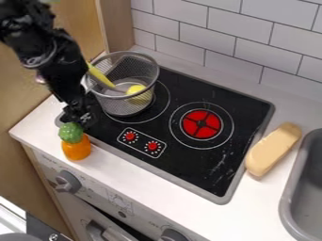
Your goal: Move orange into bucket
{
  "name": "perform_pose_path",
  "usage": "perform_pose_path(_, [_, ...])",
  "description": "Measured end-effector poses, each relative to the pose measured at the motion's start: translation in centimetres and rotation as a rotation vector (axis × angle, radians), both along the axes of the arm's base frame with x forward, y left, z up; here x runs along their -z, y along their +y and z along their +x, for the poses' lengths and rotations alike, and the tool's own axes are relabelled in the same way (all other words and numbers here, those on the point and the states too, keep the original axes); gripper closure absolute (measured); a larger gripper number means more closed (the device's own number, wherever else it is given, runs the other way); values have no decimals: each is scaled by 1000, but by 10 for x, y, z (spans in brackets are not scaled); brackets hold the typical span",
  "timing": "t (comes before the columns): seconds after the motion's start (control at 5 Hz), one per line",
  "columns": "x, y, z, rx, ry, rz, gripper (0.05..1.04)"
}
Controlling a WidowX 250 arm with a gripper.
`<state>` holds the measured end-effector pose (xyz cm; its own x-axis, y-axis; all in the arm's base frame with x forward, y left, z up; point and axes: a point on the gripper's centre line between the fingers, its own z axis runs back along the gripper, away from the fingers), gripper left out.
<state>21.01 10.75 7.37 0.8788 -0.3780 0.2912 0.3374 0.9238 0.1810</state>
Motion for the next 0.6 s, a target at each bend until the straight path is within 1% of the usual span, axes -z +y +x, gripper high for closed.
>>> perform_pose_path(0.2, [7, 11, 0, 20, -16, 7, 85])
perform_pose_path(0.4, [10, 16, -2, 25, -18, 1, 84])
perform_pose_path(0.6, [10, 14, -5, 19, 9, -26, 85])
